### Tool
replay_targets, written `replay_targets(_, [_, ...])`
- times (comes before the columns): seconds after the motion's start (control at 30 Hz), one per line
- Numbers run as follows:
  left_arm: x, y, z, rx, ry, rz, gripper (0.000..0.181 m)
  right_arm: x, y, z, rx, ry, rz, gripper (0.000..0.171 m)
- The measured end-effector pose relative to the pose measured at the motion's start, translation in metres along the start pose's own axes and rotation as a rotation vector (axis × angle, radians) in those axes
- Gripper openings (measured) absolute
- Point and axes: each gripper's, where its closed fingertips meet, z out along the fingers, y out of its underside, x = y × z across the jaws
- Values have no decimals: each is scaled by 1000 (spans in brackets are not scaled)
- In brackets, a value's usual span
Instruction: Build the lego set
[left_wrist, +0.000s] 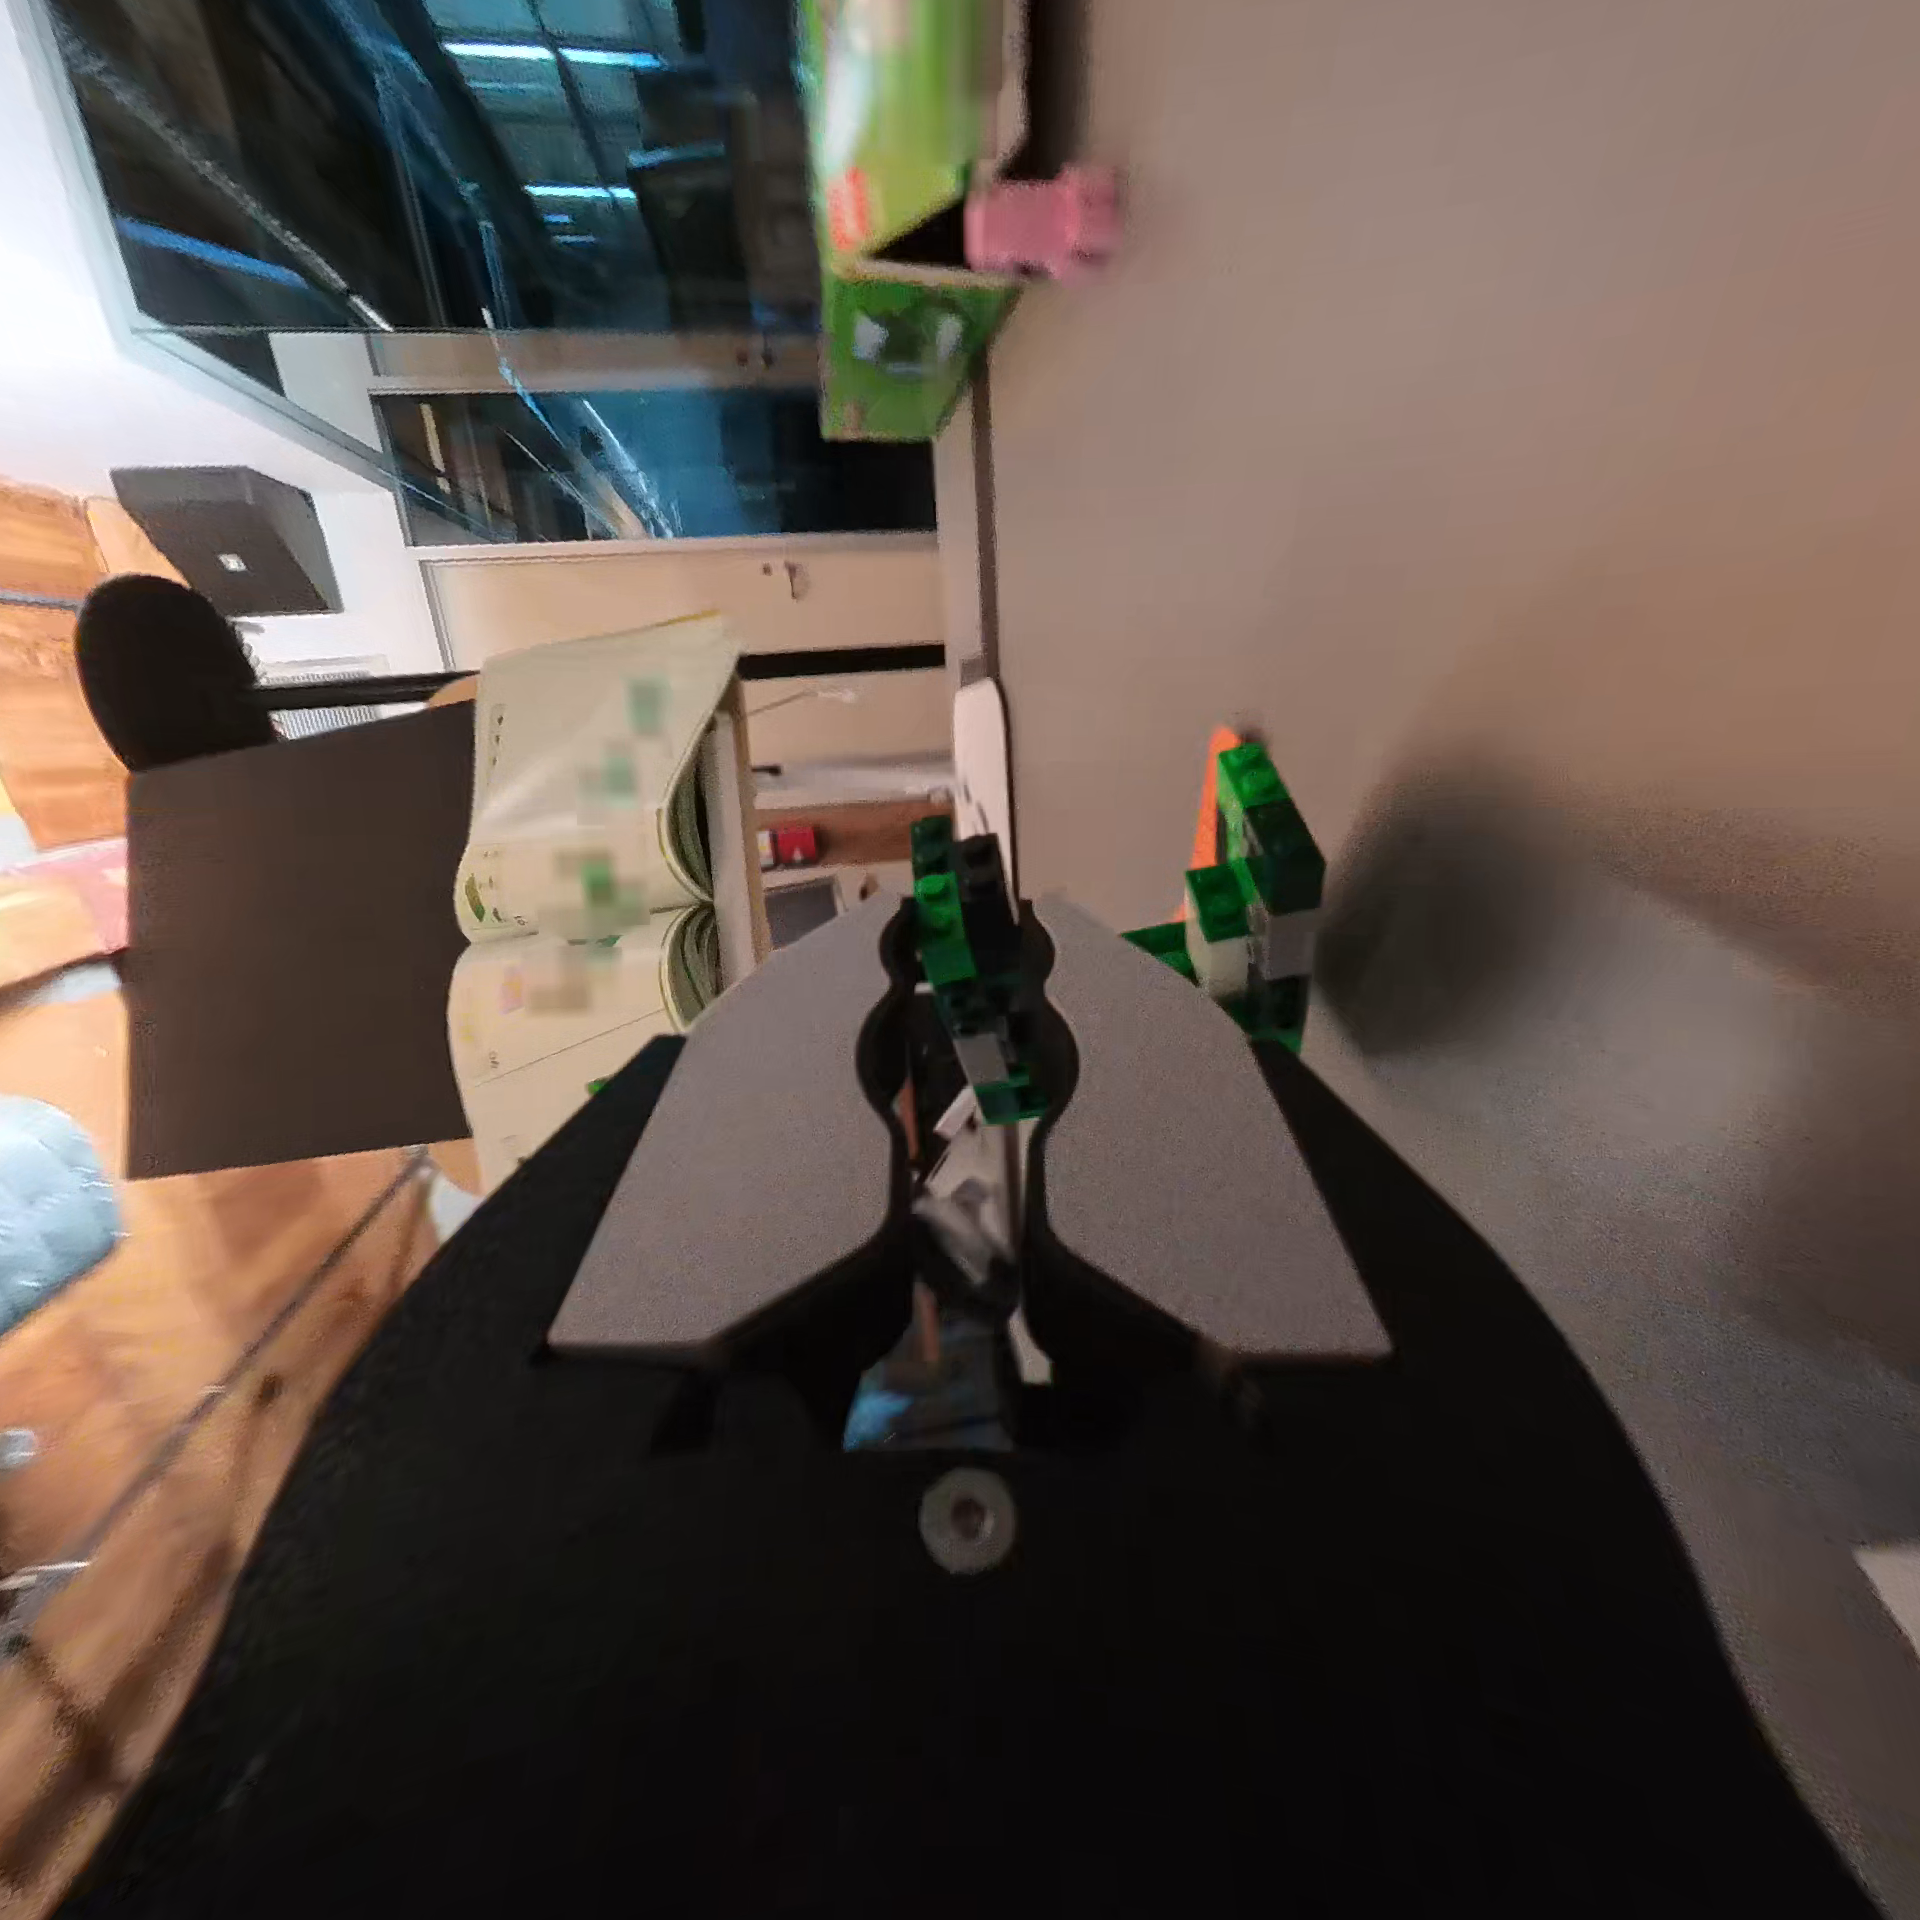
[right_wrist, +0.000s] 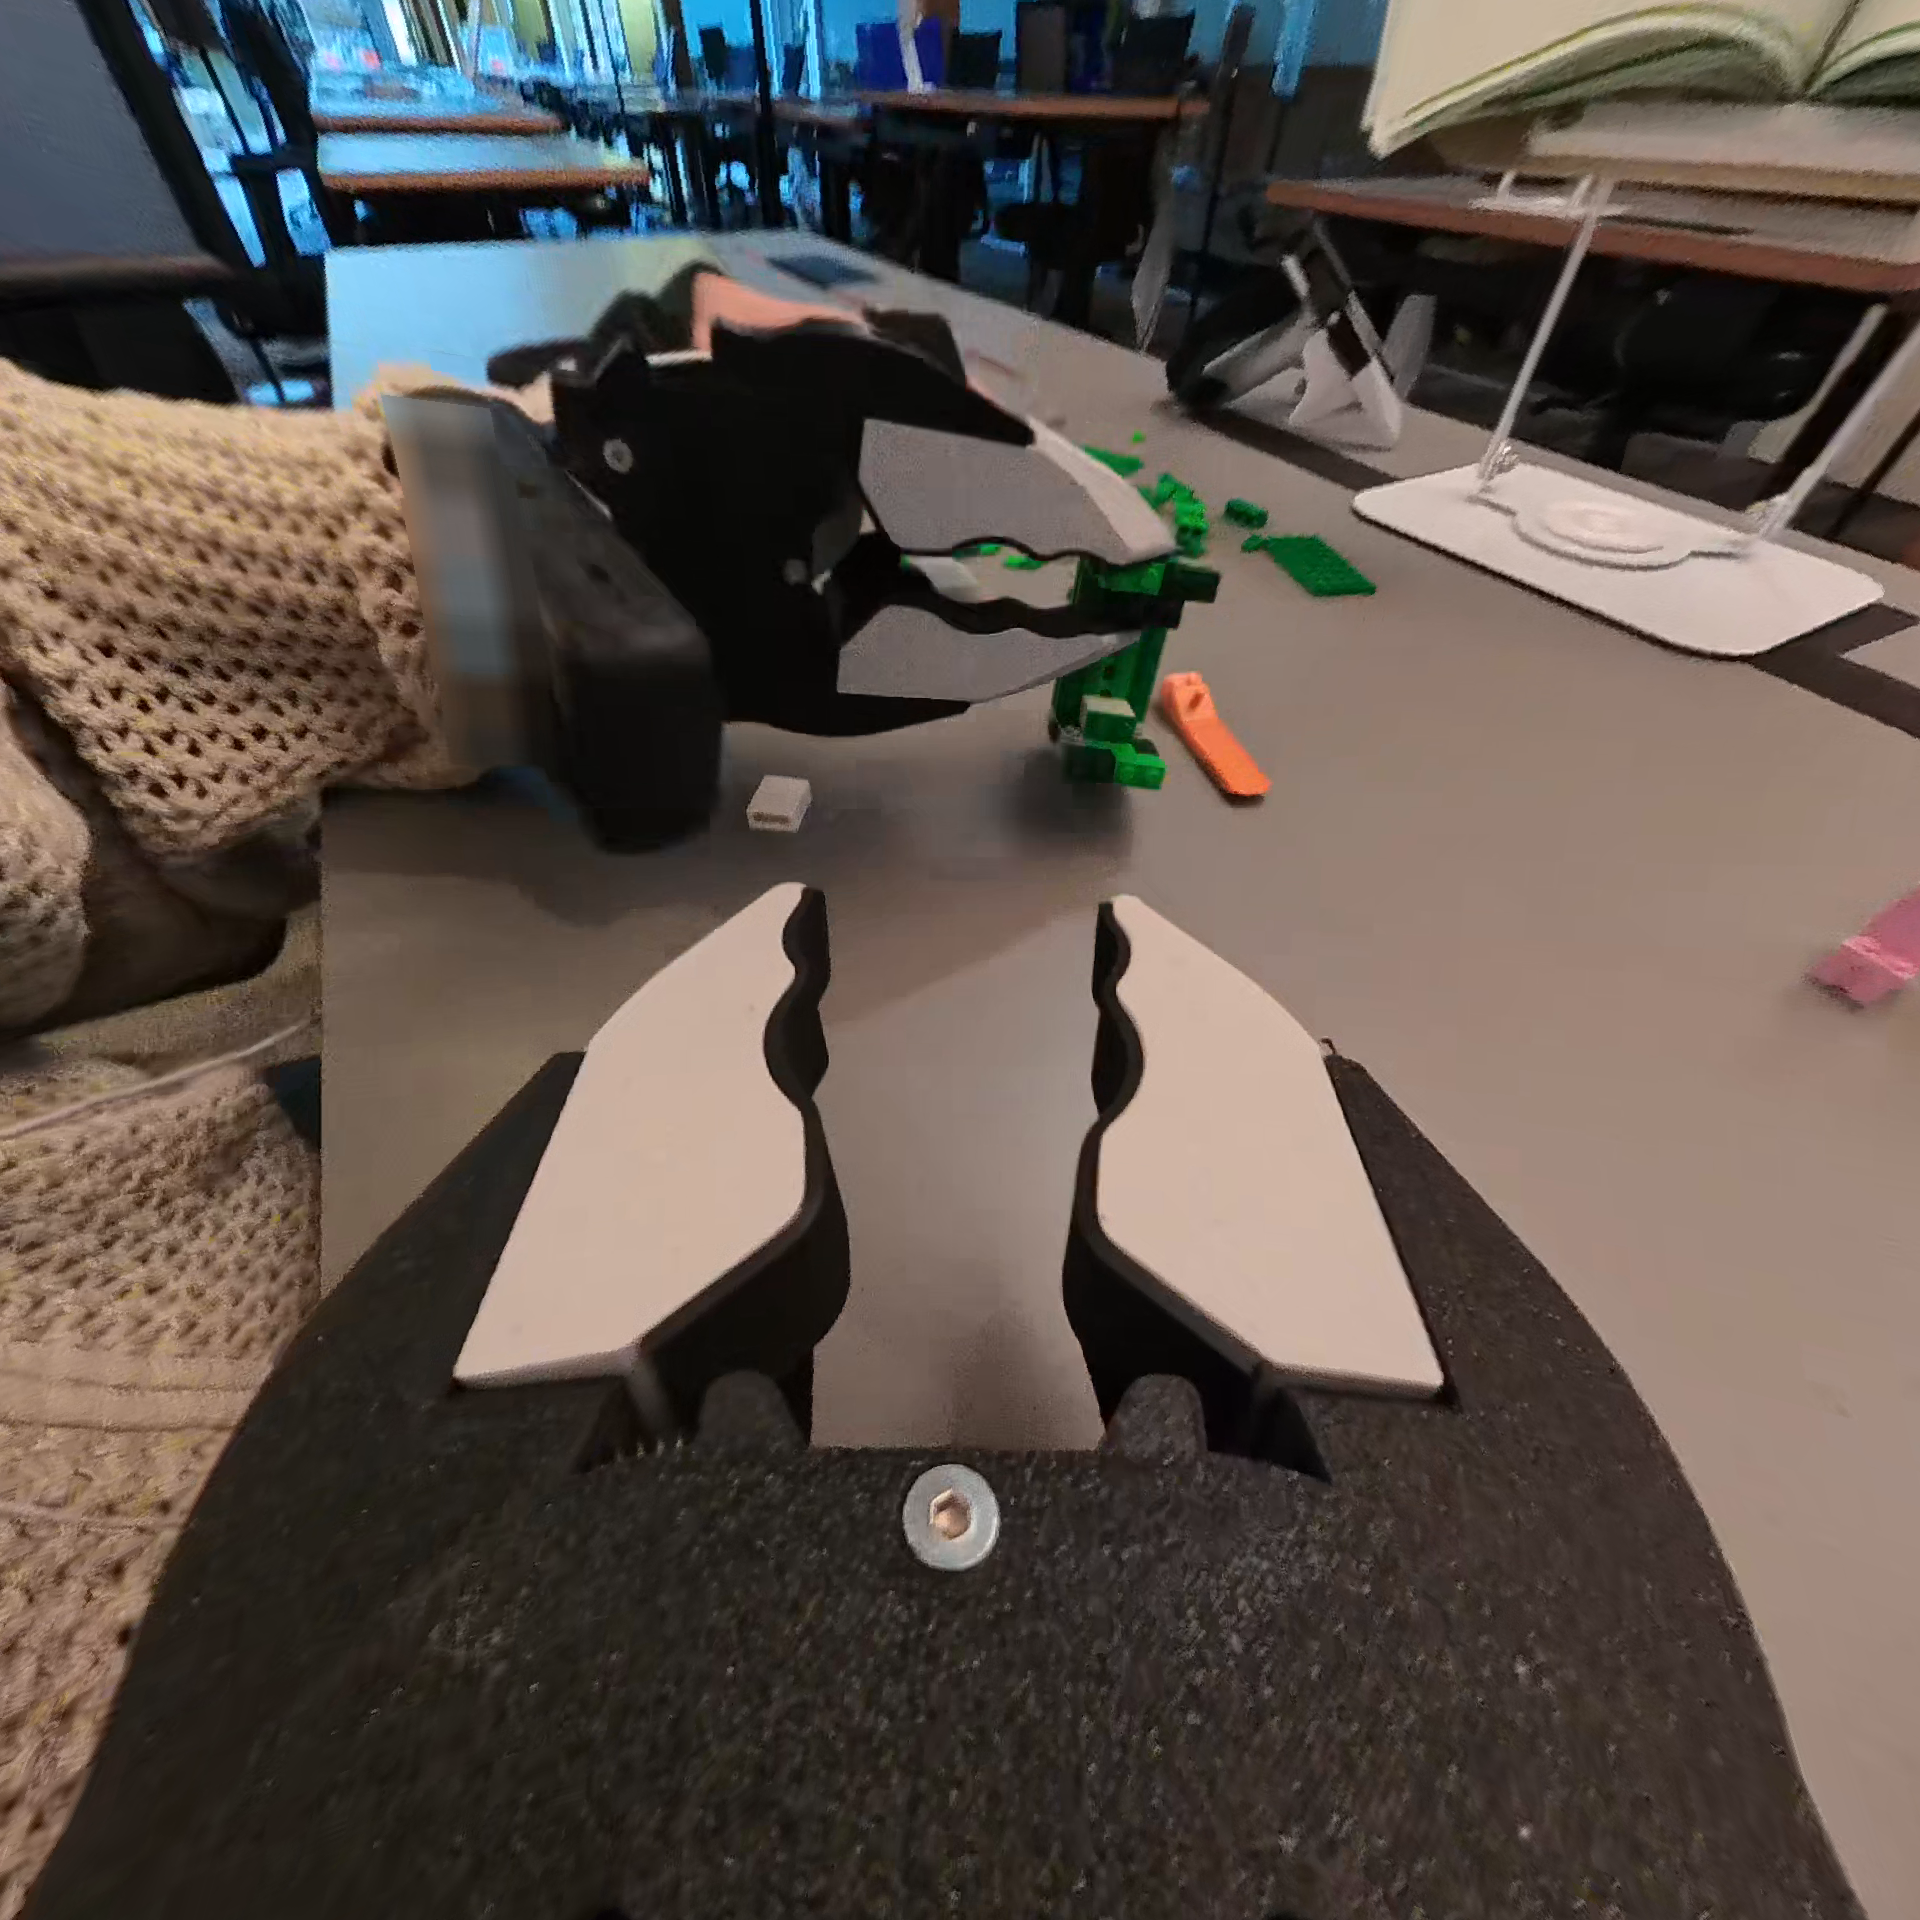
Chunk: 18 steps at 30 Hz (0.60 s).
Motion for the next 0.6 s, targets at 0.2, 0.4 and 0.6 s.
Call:
replay_targets(0.2, [14,-2,-8,-96,2,122,18,-7,18,14,-123,-13,-47,48])
replay_targets(0.4, [12,-4,-22,-91,113,-24,53,-2,20,16,-139,-16,-8,43])
replay_targets(0.6, [-13,47,-68,-125,163,-304,50,-22,26,36,-217,-57,-2,40])
